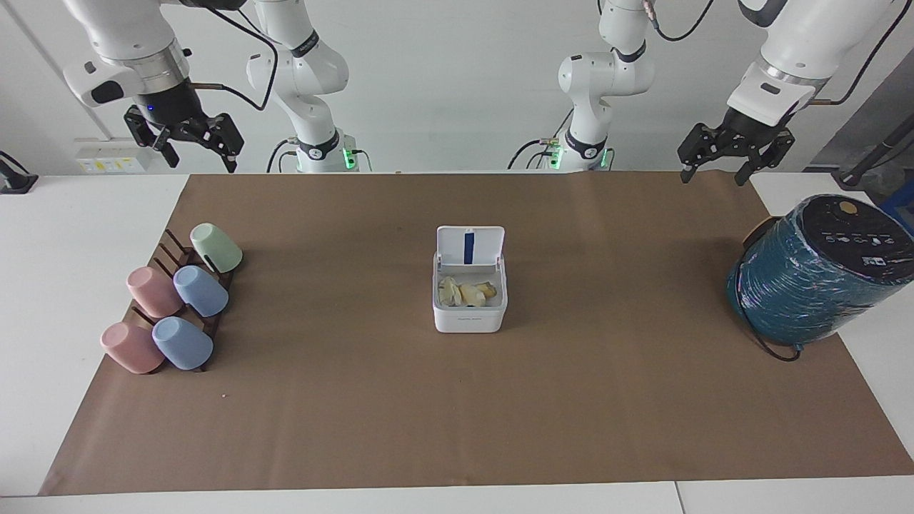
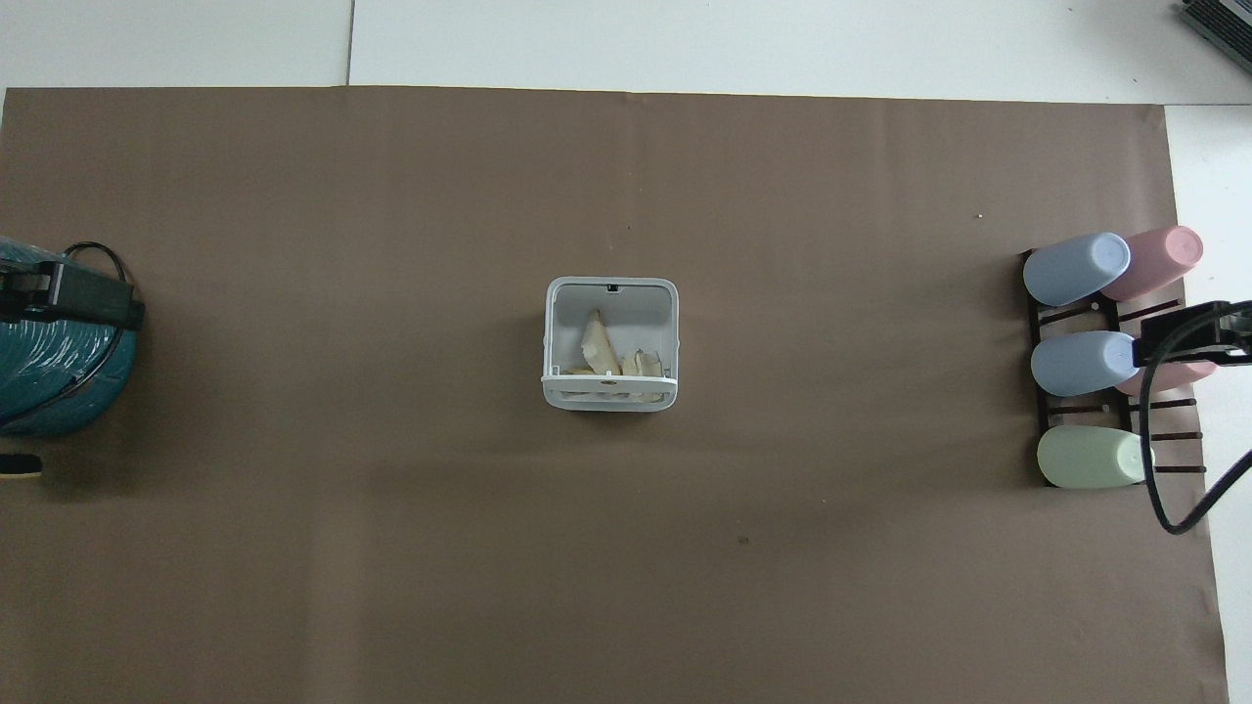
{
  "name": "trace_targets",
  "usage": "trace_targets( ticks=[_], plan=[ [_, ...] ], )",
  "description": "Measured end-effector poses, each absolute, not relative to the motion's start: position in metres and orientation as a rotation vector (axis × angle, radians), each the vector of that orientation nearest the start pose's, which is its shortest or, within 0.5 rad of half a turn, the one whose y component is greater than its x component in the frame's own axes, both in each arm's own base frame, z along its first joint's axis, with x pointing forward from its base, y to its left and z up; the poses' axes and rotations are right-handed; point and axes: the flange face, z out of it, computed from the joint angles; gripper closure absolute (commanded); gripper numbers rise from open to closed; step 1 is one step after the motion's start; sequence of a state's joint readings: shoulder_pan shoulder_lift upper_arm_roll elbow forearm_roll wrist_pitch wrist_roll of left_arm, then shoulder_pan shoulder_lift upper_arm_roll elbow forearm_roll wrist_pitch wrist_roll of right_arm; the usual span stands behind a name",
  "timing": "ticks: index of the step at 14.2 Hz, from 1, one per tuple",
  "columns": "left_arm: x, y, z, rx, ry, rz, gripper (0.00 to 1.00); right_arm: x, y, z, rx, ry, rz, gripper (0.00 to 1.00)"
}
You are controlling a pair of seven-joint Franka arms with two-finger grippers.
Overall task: Close trash can lid
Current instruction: 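Move the left gripper out from rest toward the white bin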
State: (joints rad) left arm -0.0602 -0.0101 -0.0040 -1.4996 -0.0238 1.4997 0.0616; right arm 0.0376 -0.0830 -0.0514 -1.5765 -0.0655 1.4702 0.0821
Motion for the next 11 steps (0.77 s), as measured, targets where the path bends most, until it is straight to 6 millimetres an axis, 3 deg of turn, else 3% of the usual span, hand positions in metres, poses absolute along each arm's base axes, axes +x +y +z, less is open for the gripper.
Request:
trace_targets(
  ticks=[7,9,11],
  plan=[
    [0.542,-0.041,0.655,-3.158,0.211,0.001,0.00,0.518,-0.016,0.658,-3.199,0.161,0.034,0.00],
    [0.536,-0.052,0.645,-3.155,0.245,0.036,0.00,0.518,-0.015,0.658,-3.194,0.160,0.034,0.00],
    [0.529,-0.079,0.637,-3.147,0.322,0.038,0.00,0.518,-0.014,0.658,-3.184,0.158,0.034,0.00]
  ],
)
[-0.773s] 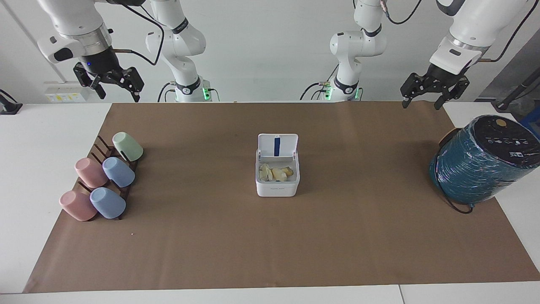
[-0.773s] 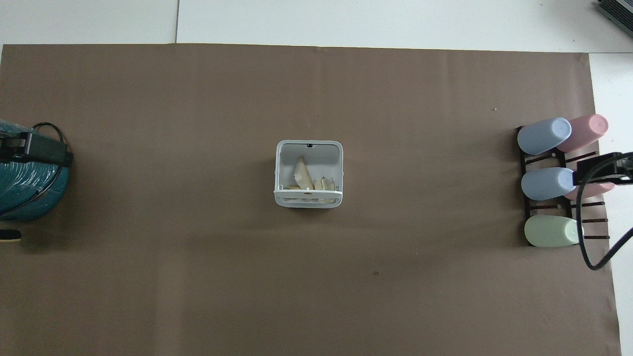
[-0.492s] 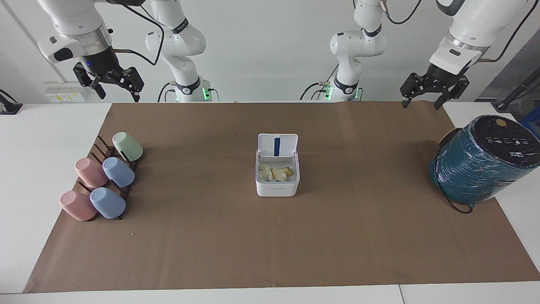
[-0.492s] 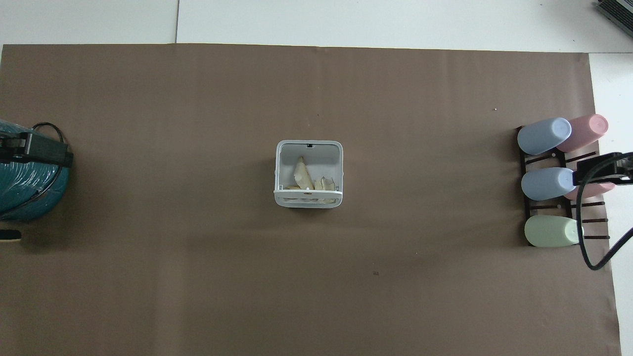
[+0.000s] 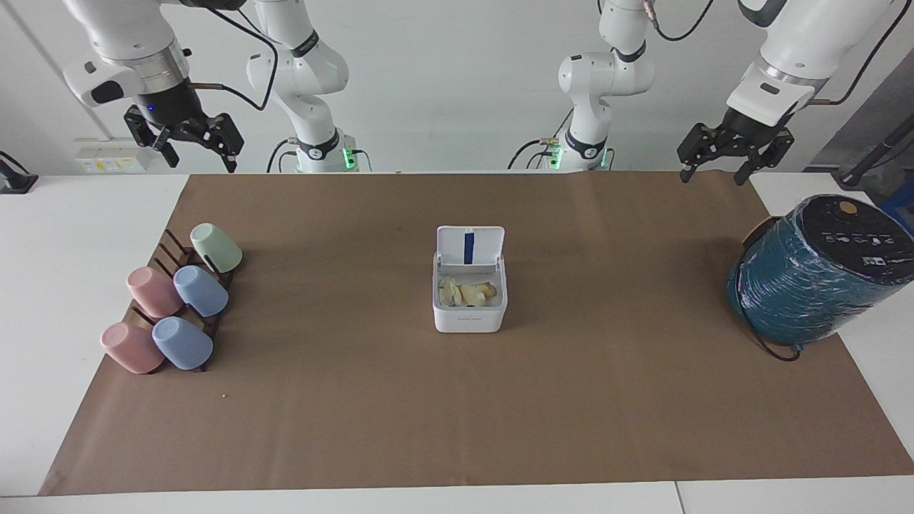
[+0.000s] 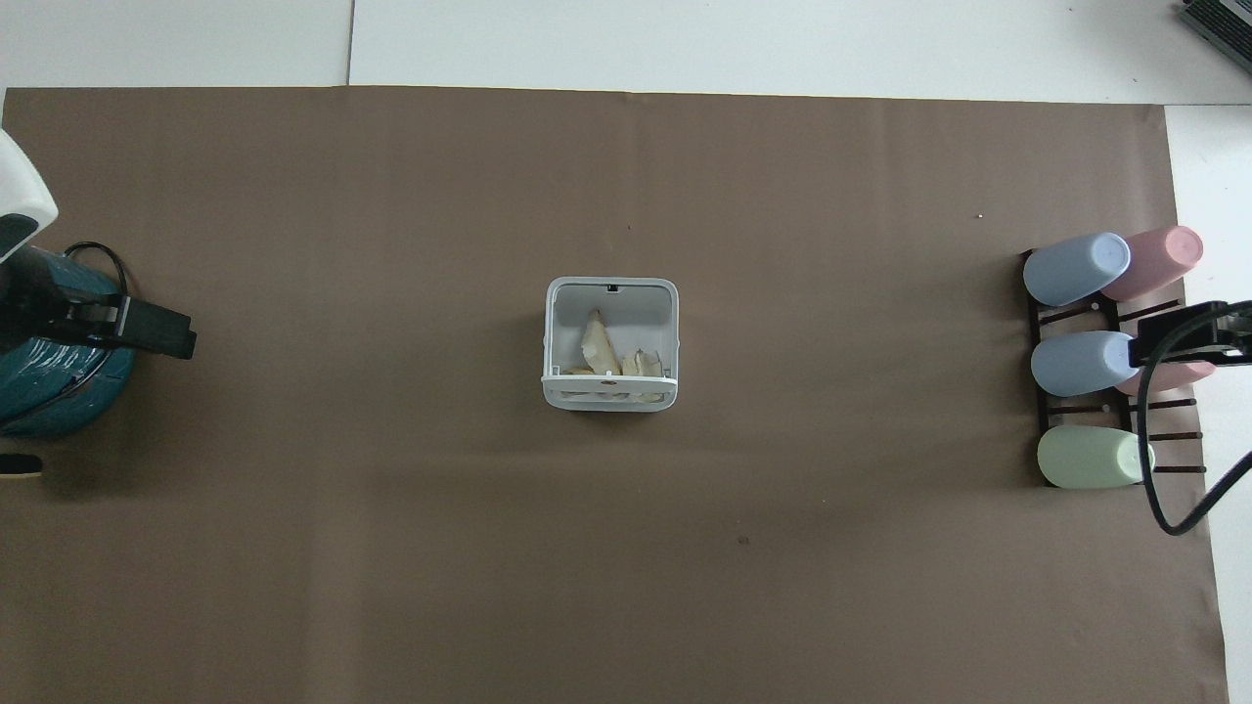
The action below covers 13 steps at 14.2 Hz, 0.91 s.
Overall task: Close trash can lid
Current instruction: 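Move the left gripper out from rest toward the white bin, then reach the left gripper over the white bin's open top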
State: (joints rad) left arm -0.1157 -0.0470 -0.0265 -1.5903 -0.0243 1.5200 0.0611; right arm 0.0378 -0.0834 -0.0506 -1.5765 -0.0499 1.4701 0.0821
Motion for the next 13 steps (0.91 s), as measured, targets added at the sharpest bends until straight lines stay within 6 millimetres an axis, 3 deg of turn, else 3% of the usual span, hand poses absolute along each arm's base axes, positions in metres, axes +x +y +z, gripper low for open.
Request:
trace_targets(
  ticks=[5,10,13],
  plan=[
    [0.505,-0.163,0.616,-3.133,0.468,-0.056,0.00,0.517,-0.013,0.659,-3.179,0.158,0.032,0.00],
    [0.470,-0.232,0.597,-3.140,0.502,-0.113,0.00,0.514,-0.013,0.664,-3.178,0.158,0.015,0.00],
    [0.452,-0.271,0.583,-3.157,0.480,-0.141,0.17,0.514,-0.013,0.664,-3.178,0.158,0.015,0.00]
  ],
)
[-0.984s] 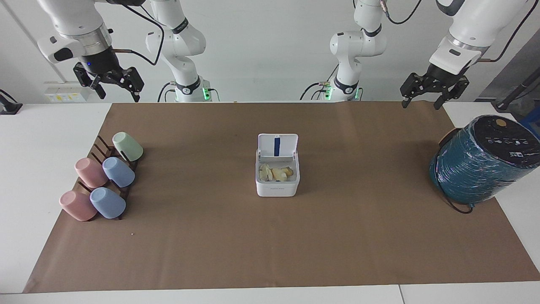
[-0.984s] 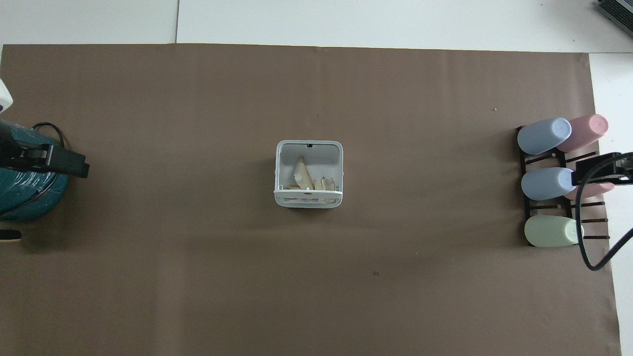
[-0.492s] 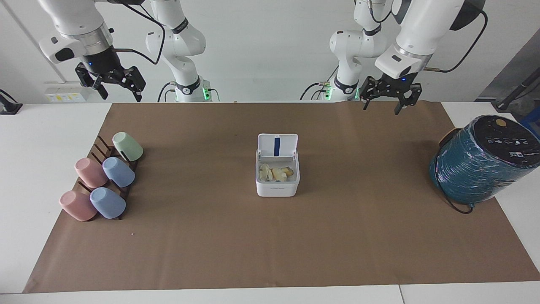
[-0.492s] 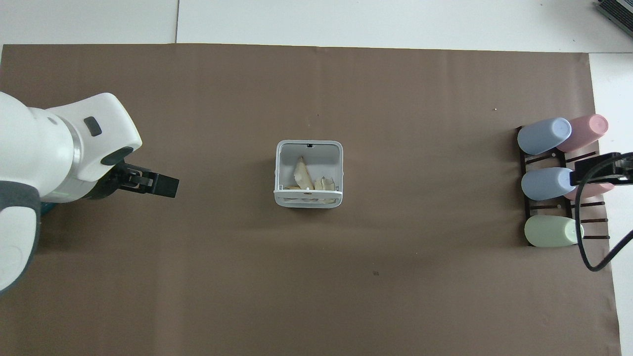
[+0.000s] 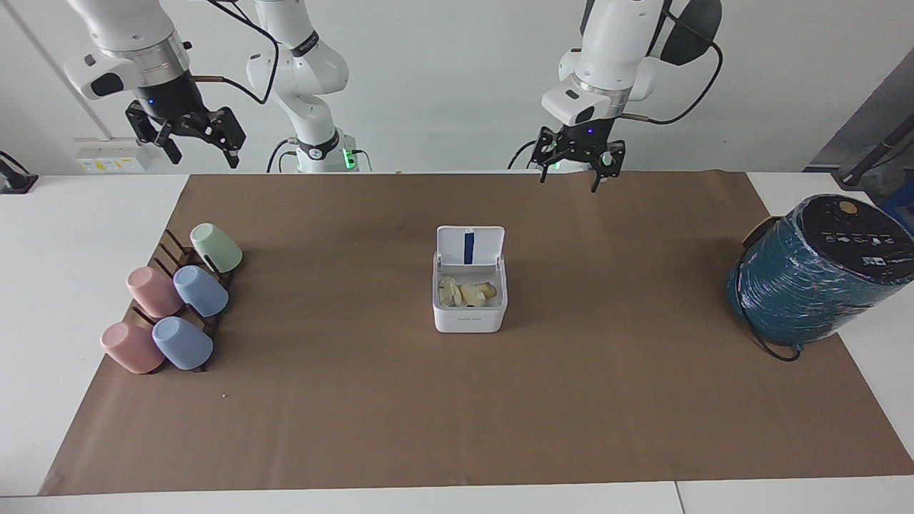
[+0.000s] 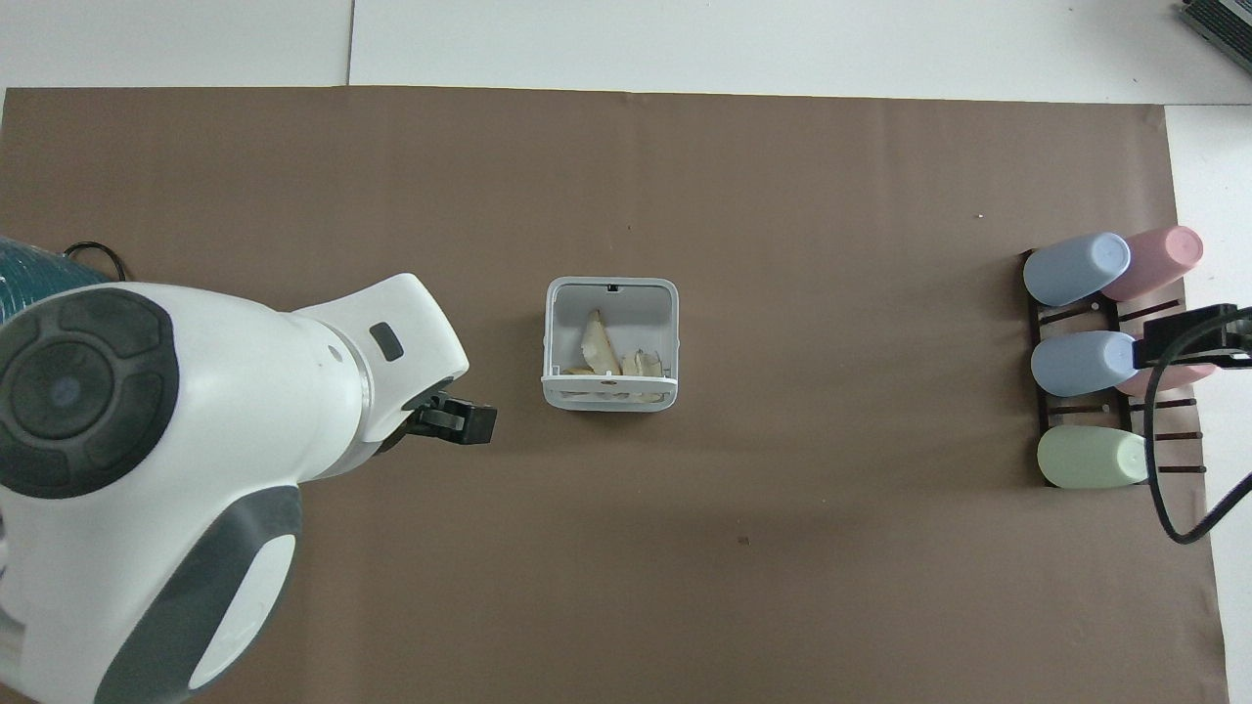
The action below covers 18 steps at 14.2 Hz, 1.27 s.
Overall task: Close trash can lid
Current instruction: 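Reach the left gripper over the white bin's open top, then push the bin lid down over the opening with the left gripper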
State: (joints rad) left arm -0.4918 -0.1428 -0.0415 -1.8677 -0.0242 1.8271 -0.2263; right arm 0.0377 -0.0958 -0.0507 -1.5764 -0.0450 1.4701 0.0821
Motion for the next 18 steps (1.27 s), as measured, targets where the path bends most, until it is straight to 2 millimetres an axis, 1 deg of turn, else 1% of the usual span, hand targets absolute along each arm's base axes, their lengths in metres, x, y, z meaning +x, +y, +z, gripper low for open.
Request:
trace_targets(
  ticks=[2,3,4,7,8,9,10,11,12,14,18],
  plan=[
    [0.443,-0.290,0.574,-3.166,0.471,-0.156,0.36,0.514,-0.013,0.664,-3.178,0.158,0.015,0.00],
    [0.440,-0.298,0.571,-3.171,0.473,-0.168,0.43,0.514,-0.013,0.664,-3.178,0.158,0.015,0.00],
    [0.438,-0.306,0.568,-3.174,0.483,-0.182,0.47,0.514,-0.013,0.664,-3.178,0.158,0.015,0.00],
    [0.435,-0.332,0.551,-3.184,0.489,-0.191,0.53,0.514,-0.013,0.664,-3.178,0.158,0.015,0.00],
    [0.435,-0.341,0.545,-3.188,0.489,-0.197,0.59,0.514,-0.013,0.664,-3.178,0.158,0.015,0.00],
    [0.435,-0.350,0.537,-3.187,0.490,-0.201,0.70,0.514,-0.013,0.664,-3.178,0.158,0.015,0.00],
    [0.436,-0.357,0.530,-3.184,0.484,-0.213,0.85,0.514,-0.013,0.664,-3.178,0.158,0.015,0.00],
    [0.436,-0.364,0.523,-3.181,0.478,-0.229,0.95,0.514,-0.013,0.664,-3.178,0.158,0.015,0.00],
    [0.437,-0.369,0.519,-3.180,0.477,-0.241,1.00,0.514,-0.013,0.664,-3.178,0.158,0.015,0.00],
    [0.439,-0.372,0.516,-3.183,0.477,-0.257,1.00,0.514,-0.013,0.664,-3.178,0.158,0.015,0.00],
    [0.441,-0.376,0.519,-3.195,0.485,-0.302,1.00,0.514,-0.013,0.664,-3.178,0.158,0.015,0.00]
  ],
)
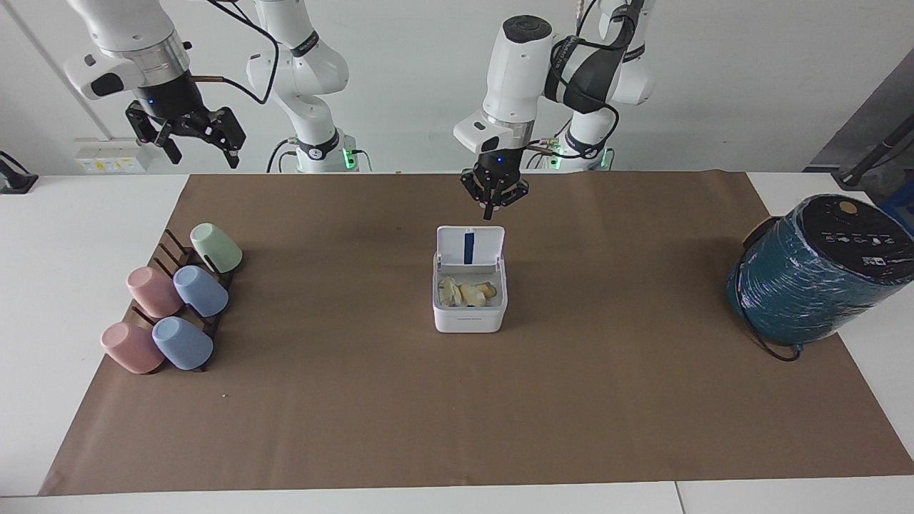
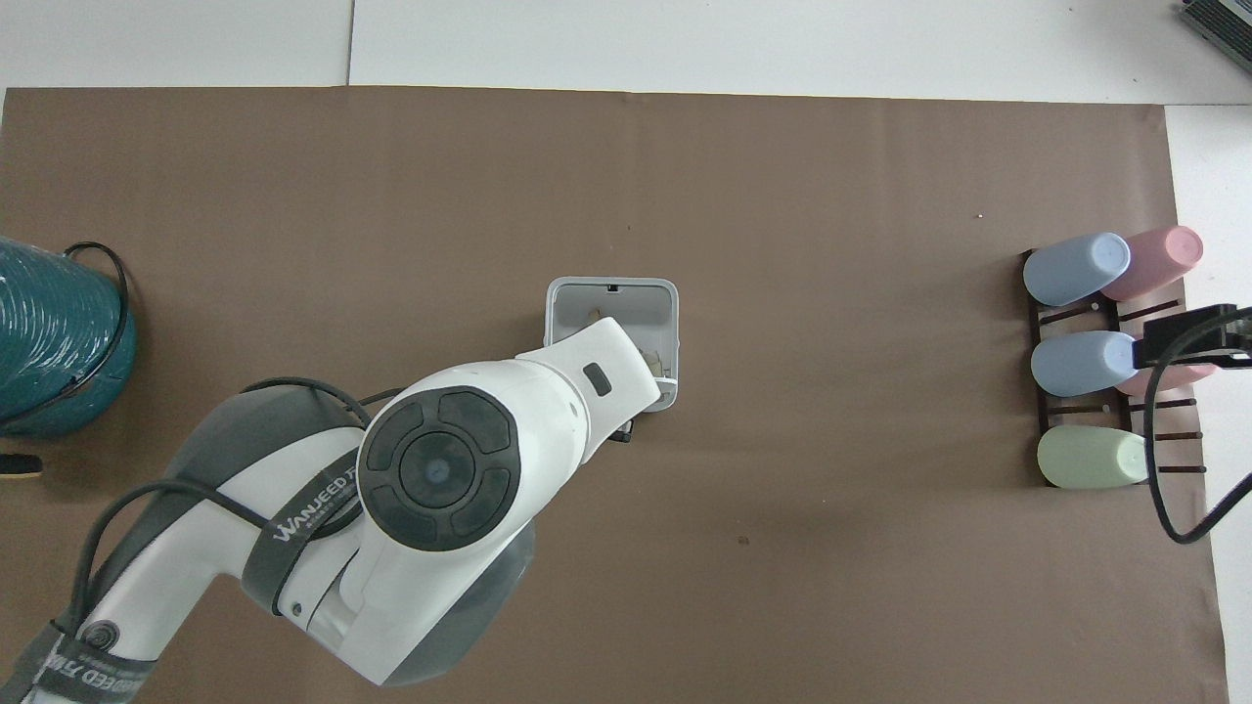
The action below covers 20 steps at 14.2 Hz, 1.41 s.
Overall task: Close trash can lid
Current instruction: 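Push the bin lid down over the opening with the left gripper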
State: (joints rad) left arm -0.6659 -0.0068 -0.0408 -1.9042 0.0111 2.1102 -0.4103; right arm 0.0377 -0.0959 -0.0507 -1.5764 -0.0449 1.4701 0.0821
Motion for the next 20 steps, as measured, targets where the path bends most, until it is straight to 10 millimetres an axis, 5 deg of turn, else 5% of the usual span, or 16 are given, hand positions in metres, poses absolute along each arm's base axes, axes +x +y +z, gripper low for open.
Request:
trace_targets(
  ticks=[6,20],
  plan=[
    [0.441,-0.396,0.499,-3.198,0.527,-0.316,1.00,0.514,-0.013,0.664,-3.178,0.158,0.015,0.00],
    [0.485,-0.389,0.476,-3.205,0.480,-0.504,1.00,0.514,-0.013,0.664,-3.178,0.158,0.015,0.00]
  ],
)
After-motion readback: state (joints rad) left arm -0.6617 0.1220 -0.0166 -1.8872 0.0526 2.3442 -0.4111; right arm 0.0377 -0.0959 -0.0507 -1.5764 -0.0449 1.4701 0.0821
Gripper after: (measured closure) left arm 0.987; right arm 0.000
